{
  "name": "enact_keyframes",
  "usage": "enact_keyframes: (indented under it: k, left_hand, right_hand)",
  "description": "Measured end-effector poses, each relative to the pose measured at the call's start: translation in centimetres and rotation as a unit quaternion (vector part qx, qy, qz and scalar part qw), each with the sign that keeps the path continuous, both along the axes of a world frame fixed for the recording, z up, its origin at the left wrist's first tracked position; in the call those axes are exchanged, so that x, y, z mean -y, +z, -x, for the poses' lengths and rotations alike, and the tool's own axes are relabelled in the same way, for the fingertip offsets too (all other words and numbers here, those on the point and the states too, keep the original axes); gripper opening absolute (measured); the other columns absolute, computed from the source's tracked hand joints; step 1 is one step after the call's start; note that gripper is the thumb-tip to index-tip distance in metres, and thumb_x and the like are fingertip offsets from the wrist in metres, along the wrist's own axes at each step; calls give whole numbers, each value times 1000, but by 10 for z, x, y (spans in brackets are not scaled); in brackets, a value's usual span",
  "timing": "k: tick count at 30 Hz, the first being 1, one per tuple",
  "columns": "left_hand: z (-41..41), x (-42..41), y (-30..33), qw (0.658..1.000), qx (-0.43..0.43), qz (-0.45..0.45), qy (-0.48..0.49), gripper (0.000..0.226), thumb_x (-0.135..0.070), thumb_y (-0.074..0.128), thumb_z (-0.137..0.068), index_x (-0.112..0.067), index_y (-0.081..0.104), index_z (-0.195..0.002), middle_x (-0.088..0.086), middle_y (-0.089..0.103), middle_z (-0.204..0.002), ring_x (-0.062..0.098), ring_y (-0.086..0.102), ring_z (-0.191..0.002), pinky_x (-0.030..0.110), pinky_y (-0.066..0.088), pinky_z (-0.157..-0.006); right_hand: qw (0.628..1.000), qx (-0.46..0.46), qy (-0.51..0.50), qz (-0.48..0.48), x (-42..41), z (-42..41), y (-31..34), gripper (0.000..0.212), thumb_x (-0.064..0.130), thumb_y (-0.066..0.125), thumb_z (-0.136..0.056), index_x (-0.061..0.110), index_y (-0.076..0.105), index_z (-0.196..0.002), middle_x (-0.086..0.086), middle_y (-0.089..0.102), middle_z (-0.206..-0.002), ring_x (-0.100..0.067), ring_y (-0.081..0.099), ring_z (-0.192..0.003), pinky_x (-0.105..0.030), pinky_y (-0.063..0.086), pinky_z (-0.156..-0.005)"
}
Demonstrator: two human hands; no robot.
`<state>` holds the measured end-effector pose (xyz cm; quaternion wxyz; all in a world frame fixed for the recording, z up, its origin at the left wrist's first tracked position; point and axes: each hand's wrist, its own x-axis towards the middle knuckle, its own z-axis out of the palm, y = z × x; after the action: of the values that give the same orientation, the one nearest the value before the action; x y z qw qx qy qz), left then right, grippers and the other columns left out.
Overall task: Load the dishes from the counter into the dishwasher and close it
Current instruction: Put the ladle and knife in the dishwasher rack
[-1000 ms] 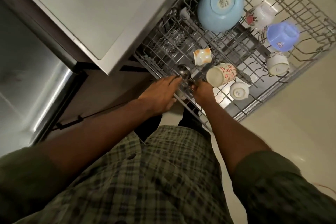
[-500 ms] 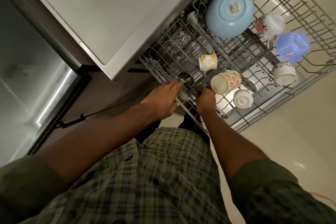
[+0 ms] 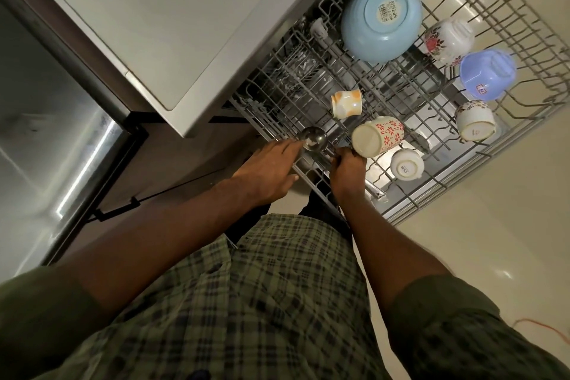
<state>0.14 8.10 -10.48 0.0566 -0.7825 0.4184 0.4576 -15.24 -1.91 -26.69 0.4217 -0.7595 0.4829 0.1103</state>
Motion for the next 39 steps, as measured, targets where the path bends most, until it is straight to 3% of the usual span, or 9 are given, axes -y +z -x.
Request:
enact_keyframes:
  k: [9, 15, 21, 28, 31, 35, 39]
  left_hand:
    - [6, -8, -2, 1000, -1, 9, -1, 75, -32, 62, -101, -21, 20, -162, 6, 29, -167, 27, 26, -154, 52, 28, -124]
    - [10, -10, -3, 1000, 3, 10, -8, 75, -33, 62, -101, -19, 21, -162, 7, 29, -168, 28, 25, -154, 52, 29, -124]
    - [15, -7, 0, 1000, 9, 16, -18, 73, -33, 60, -102, -17, 21, -162, 9, 31, -166, 30, 28, -152, 52, 30, -123]
    - [15, 1, 4, 999, 9, 40, 21, 71, -34, 59, -103, -17, 24, -162, 10, 32, -166, 30, 28, -153, 50, 28, -125]
    - [11, -1, 8, 997, 19, 61, 45, 72, -34, 60, -102, -16, 25, -162, 11, 32, -166, 31, 29, -152, 48, 28, -125]
    - [3, -13, 13, 994, 35, 81, 65, 72, -34, 59, -103, -16, 24, -163, 10, 33, -166, 30, 31, -152, 50, 28, -125]
    - [-5, -34, 22, 992, 43, 99, 71, 73, -34, 60, -103, -18, 23, -163, 9, 32, -166, 32, 30, -152, 47, 27, -125]
  right_hand:
    - [992, -96, 62, 61, -4, 16, 5, 29, 31, 60, -104, 13, 68, -126, -12, 66, -127, -33, 53, -114, -46, 49, -95]
    - [997, -63, 33, 14, 0, 23, 12, 28, 24, 66, -101, 8, 65, -124, -17, 62, -126, -33, 59, -112, -50, 56, -93]
    - [997, -52, 49, 27, 5, 29, 23, 30, 24, 63, -102, 6, 63, -127, -18, 60, -129, -34, 55, -117, -44, 51, -93]
    - [997, -29, 69, 37, 9, 30, 38, 21, 20, 59, -103, 6, 65, -117, -15, 68, -114, -28, 60, -102, -35, 47, -78]
    - [990, -59, 115, 49, 13, 27, 46, 27, 27, 60, -102, 7, 62, -119, -15, 67, -115, -30, 62, -103, -36, 48, -78]
    - [964, -140, 213, 80, 9, 15, 61, 46, 38, 61, -99, 9, 53, -134, -17, 62, -129, -35, 60, -116, -45, 53, -92]
    - [940, -162, 275, 123, 3, -8, 85, 52, 45, 55, -101, 10, 50, -139, -17, 60, -133, -36, 58, -119, -44, 50, -93]
